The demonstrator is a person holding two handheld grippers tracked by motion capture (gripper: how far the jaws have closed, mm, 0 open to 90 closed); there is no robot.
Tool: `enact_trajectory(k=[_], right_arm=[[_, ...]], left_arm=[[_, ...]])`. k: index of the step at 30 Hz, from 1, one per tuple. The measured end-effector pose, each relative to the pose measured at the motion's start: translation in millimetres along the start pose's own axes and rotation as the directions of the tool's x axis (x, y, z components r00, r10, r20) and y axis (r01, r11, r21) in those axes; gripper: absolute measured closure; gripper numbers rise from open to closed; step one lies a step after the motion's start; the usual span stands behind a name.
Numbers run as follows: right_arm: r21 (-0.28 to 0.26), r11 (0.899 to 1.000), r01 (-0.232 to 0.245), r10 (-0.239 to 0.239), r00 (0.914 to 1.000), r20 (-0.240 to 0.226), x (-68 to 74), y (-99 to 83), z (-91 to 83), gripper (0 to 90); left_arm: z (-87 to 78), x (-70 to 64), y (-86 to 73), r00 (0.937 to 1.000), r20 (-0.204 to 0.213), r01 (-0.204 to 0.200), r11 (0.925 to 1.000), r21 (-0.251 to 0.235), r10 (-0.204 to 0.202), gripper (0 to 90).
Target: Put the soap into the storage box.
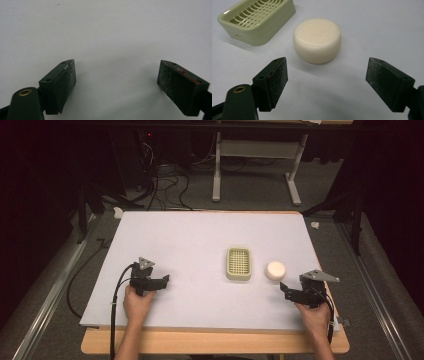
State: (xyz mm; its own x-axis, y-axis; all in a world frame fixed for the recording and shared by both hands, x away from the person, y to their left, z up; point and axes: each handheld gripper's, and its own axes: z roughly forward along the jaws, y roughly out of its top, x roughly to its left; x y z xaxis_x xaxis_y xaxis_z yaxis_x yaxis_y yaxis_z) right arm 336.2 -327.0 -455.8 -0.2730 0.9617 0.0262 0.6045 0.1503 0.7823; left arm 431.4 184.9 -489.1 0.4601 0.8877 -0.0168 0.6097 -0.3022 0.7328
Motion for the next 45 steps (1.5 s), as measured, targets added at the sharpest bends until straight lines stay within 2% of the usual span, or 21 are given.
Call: enact_trajectory(k=[15, 31, 36, 45], right_arm=[[0.012, 1.0, 0.019, -0.019, 0.9997, -0.014, 11.6, 16.5, 14.6, 16.6], [0.046, 0.999, 0.023, -0.024, 0.9995, 0.022, 15.4, 37.9, 41.1, 14.8], [0.074, 0.997, 0.015, -0.018, 0.9991, 0.039, 13.6, 37.9, 54.0, 14.7], [0.099, 0.995, -0.011, 0.006, 0.9987, 0.051, 11.4, 35.0, 67.3, 15.2]], left_arm=[[0.0, 0.0, 0.0, 1.0, 0.0, 0.0, 1.0, 0.0, 0.0, 15.8], [0.0, 0.0, 0.0, 1.0, 0.0, 0.0, 1.0, 0.0, 0.0, 15.8], [0.0, 0.0, 0.0, 1.0, 0.001, 0.0, 1.0, 0.0, 0.0, 15.8], [-0.1, -0.1, 0.0, 1.0, -0.001, -0.001, 1.0, 0.0, 0.001, 15.8]])
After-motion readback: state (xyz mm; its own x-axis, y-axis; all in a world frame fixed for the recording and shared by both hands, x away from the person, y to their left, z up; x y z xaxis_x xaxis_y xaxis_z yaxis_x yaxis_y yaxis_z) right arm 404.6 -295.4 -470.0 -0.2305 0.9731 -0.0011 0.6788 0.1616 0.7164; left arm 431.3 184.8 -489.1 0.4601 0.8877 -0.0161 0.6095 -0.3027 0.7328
